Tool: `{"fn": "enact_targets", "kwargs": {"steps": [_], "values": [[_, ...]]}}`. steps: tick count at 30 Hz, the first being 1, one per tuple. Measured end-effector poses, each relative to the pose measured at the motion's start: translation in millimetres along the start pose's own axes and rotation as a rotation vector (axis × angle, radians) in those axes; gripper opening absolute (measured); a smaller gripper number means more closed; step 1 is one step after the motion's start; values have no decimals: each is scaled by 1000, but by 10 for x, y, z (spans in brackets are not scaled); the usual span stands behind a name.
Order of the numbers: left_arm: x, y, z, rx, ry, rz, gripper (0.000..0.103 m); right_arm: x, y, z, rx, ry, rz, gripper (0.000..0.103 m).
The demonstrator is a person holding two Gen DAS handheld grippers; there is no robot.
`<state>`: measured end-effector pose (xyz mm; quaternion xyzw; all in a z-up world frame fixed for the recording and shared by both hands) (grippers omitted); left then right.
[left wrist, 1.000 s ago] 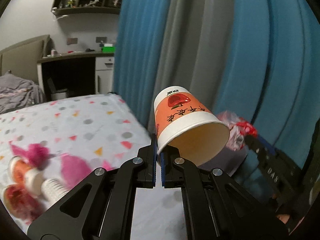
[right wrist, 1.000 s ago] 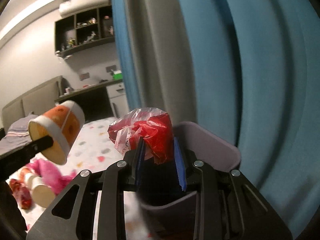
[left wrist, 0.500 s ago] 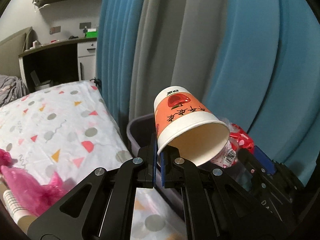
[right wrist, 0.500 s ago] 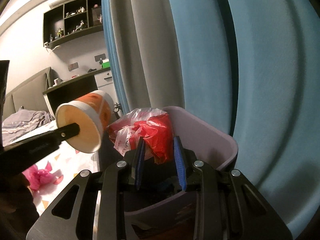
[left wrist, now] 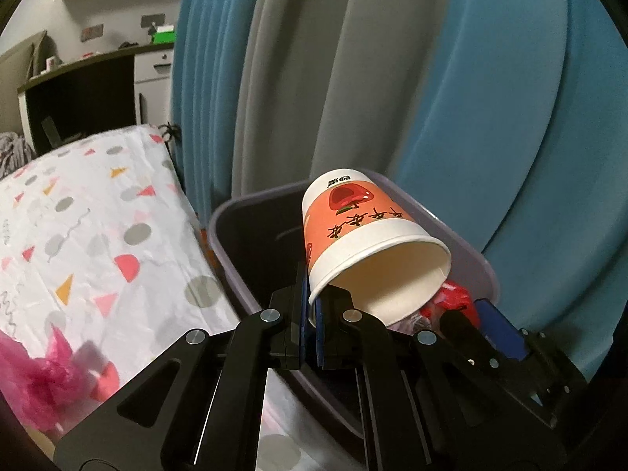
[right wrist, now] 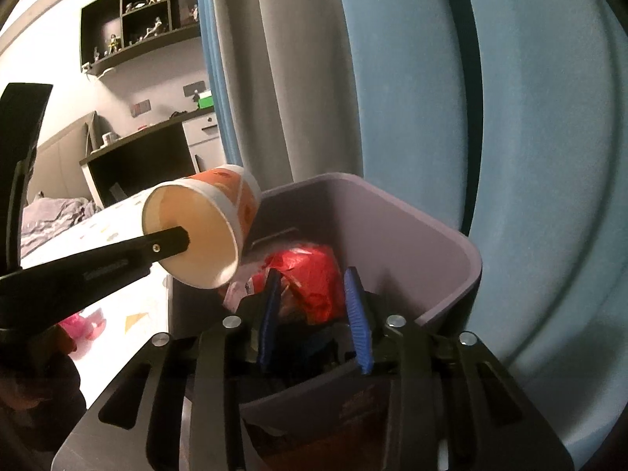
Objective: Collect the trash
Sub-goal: 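Carry the orange cup and red bag over the grey bin and open both tools, then move both open tools back over the cups and wrappers on the bed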
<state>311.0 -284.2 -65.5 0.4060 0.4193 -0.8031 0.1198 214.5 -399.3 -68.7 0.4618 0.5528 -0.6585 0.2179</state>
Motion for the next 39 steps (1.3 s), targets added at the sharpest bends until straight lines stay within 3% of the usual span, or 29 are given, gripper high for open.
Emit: {"fn": "enact_targets", "kwargs": {"steps": [4,7,9,11,18,22,32,39], "values": [[35,63,2,17,-5,-24,3,2,-26,55,10,10,-1,42],[46,43,3,23,-4,-23,19,24,-66,103,19,12,1,44],[47,-27,-13,14,-14,-4,60,28,-109,127,22,17,6,45],[46,-151,-41,-9,-34,40,80,27,-154,149,25,22,17,46],[109,-724,-136,-105,-42,150,93,5,-446,225,22,64,73,63],[261,-1029,-129,-154,-24,187,95,23,-635,170,10,67,105,74],[731,-1893,-399,-297,-64,268,96,92,-1062,-109,-59,70,157,83],[1111,-2474,-744,-416,-118,296,96,243,-1269,-522,-145,11,150,84]]}}
Point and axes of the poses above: each gripper's, at about its wrist camera, not at the fingertips, and y roughly the way its jaws point, z to its right, x to its underside, the point moved 1 cm from there along y, roughly the way its jaws point, and after that the axes turned 11 degrees about x, right-handed, at the moved point
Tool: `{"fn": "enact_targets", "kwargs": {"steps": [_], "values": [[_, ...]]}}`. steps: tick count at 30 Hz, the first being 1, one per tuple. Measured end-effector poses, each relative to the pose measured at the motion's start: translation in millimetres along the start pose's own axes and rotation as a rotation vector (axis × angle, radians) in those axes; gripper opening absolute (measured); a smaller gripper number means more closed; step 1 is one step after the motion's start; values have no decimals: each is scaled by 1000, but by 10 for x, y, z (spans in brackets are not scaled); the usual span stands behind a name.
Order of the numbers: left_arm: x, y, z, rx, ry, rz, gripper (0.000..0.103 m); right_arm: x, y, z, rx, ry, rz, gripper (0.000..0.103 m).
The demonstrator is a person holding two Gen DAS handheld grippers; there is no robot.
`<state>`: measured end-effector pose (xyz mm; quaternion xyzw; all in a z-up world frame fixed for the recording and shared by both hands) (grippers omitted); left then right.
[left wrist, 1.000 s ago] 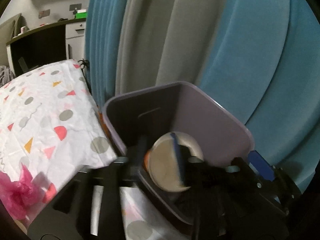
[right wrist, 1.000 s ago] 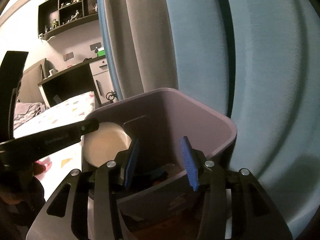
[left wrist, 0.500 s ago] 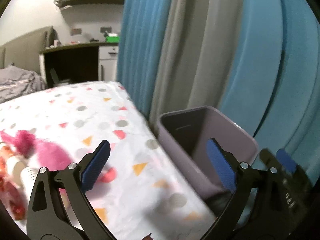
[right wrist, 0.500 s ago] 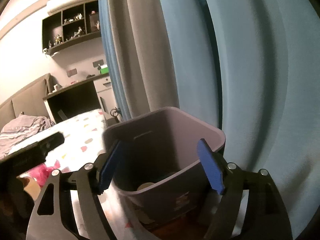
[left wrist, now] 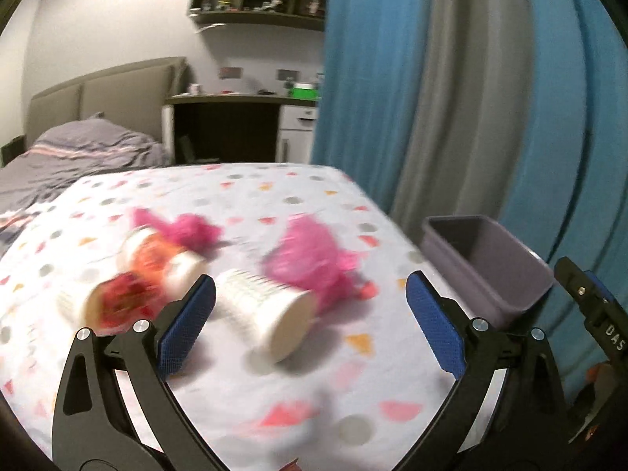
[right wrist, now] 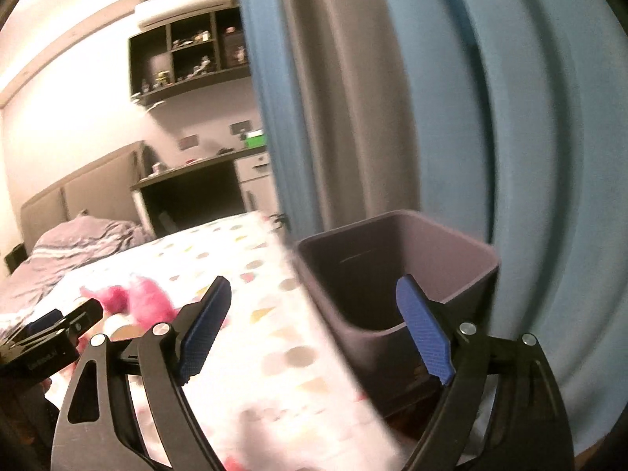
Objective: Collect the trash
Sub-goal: 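Move both open tools back over the cups and wrappers on the bed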
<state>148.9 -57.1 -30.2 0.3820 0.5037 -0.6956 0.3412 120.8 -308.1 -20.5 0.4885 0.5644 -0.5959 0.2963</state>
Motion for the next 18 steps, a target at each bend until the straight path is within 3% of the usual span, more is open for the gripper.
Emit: {"fn": "enact_targets", "kwargs": {"steps": [18], "values": [[172,-962,-1266,-271,-120,88,96,474,-127,-1393,-230,-173,-126,83]]}}
Point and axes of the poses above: each gripper's, at about its wrist camera, not at the fingertips, and y roughly the way its jaws point, z to its right, x to its underside, the point moved 1 cm from there along y, roughly the way its jaws point, and after that the axes turned 11 degrees about x, right-handed, at the moved point
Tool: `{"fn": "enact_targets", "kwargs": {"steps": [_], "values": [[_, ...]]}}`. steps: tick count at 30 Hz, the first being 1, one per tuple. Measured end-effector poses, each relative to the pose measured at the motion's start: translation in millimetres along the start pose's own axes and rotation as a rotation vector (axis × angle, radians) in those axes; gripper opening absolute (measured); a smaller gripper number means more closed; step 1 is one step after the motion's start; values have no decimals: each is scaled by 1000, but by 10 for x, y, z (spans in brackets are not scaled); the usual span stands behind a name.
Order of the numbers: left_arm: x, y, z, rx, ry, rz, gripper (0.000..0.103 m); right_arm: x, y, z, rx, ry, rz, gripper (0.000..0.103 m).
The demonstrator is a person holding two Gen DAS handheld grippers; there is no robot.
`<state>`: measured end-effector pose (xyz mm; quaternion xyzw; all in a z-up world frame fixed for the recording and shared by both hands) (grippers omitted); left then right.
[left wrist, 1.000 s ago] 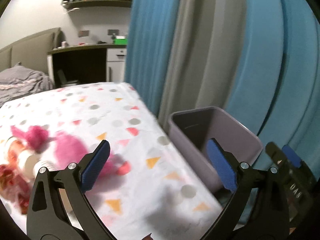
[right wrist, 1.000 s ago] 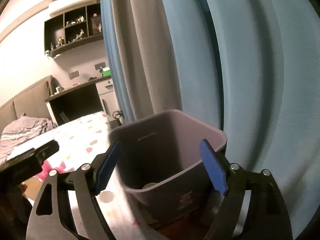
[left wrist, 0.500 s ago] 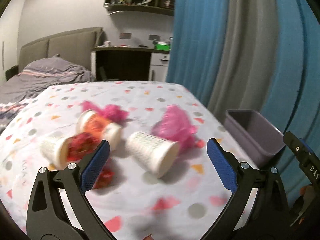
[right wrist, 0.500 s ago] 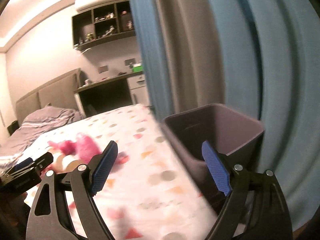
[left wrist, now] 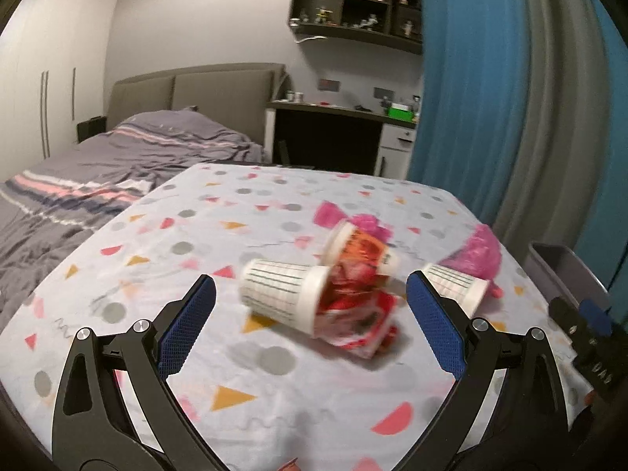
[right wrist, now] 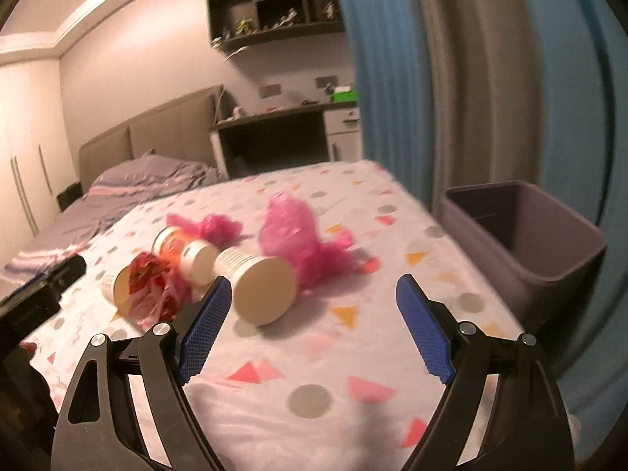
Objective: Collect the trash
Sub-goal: 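Move both open tools back over the cups and wrappers on the bed, then grasp a white green-grid cup with the right tool while the left tool approaches the red wrapper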
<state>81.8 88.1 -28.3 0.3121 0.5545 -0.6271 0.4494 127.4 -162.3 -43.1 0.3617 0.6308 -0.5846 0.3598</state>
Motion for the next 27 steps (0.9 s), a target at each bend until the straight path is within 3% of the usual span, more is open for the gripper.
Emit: {"fn": "enact_targets", "kwargs": {"steps": [9,17,27], "values": [[-27,-55,-193,-22,-22,12,96,37,367,-326,-61,13,-114,69],[-1,32,-187,1,-9,8,96,49,550,-403,-68,10,-161,57],[63,186,-58,57,35,-28,93,41,652,-467,-149,-2,-200,17]]}}
Point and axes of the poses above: each gripper's, at about its wrist camera, not at the fingertips, and y roughly the way its jaws point, z to its right, x to its underside, the point moved 1 cm from there along y, roughly the way its jaws point, and after that the axes turned 11 degrees about x, right-handed, at the moved point
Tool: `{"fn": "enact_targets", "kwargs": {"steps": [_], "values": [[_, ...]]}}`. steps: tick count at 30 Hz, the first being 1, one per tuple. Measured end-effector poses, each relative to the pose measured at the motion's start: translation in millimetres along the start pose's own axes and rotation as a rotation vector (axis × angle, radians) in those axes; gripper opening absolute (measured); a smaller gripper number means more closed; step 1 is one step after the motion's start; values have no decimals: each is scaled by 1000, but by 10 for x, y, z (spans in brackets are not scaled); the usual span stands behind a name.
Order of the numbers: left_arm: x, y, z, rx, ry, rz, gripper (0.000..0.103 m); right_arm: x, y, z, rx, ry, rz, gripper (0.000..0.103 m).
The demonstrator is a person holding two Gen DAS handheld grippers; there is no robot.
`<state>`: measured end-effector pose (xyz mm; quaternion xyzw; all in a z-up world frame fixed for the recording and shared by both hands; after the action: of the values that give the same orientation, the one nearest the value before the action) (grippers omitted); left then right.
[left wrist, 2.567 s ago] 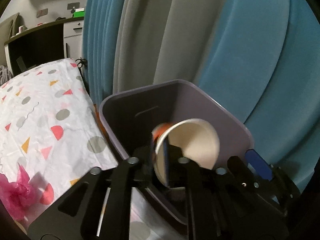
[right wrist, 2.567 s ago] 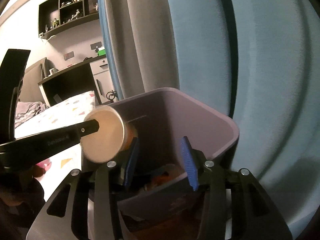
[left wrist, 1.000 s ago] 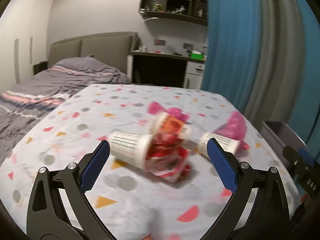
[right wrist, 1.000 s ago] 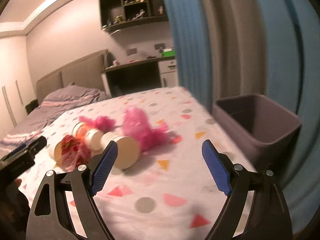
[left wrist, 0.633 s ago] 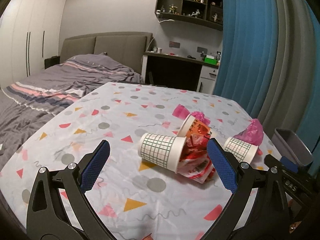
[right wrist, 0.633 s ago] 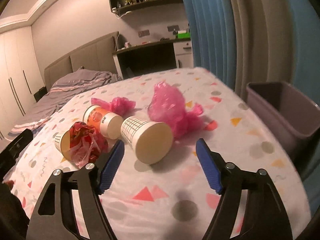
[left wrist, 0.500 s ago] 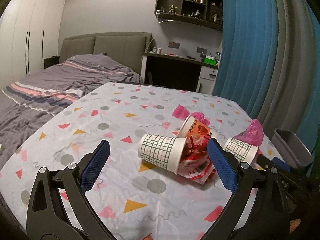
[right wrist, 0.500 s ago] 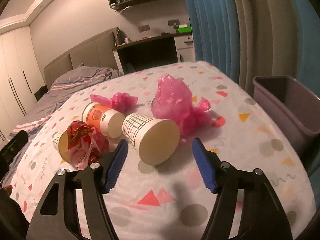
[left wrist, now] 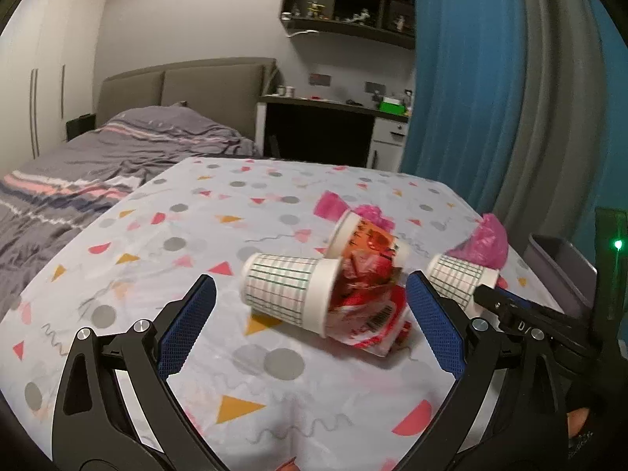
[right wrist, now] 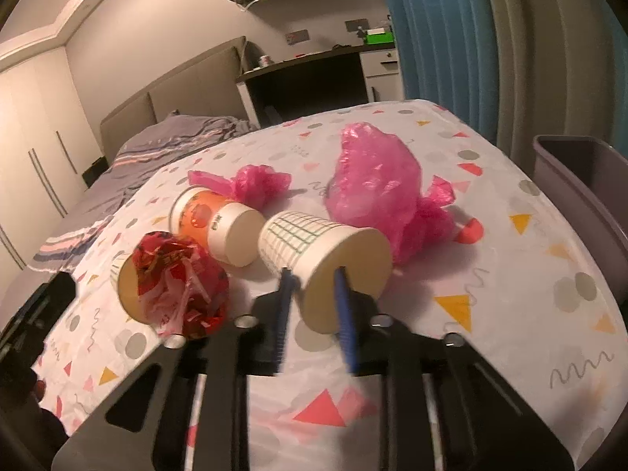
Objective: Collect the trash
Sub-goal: 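Grasp a white green-grid cup with the right tool while the left tool approaches the red wrapper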
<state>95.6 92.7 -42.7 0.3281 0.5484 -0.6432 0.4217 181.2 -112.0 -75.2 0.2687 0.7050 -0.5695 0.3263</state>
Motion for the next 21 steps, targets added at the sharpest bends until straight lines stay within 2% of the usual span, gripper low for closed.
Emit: {"fn": "enact_targets", "kwargs": {"steps": [1,3,5,10,14,19,21], "values": [[3,21,20,7,8,-6,91,1,-11,-3,-3,-3,2,16],[8,83,58,26,23,-26,79,11,-34,3,-23,-8,3,10],[17,168,75,46,30,-54,73,27,-65,24,-43,-3,4,7],[1,341,104,92,13,-102,64,71,-198,90,-56,-1,26,4],[-15,422,196,113,40,-117,52,120,-320,162,-69,4,39,4],[-50,508,242,105,51,-129,48,166,-486,259,-72,7,65,4],[-68,522,262,111,54,-135,42,163,-528,297,-73,10,72,4]]}}
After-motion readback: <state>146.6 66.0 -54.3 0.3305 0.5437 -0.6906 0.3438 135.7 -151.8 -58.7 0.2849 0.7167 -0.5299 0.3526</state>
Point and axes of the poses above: each gripper's, at about its wrist camera, not at the fingertips, and y roughly the way its jaws point, z to its right, x to its underside, the point moved 1 cm from there along y, roughly the way its jaws point, and after that the axes turned 11 degrees about x, right-handed, at the moved point
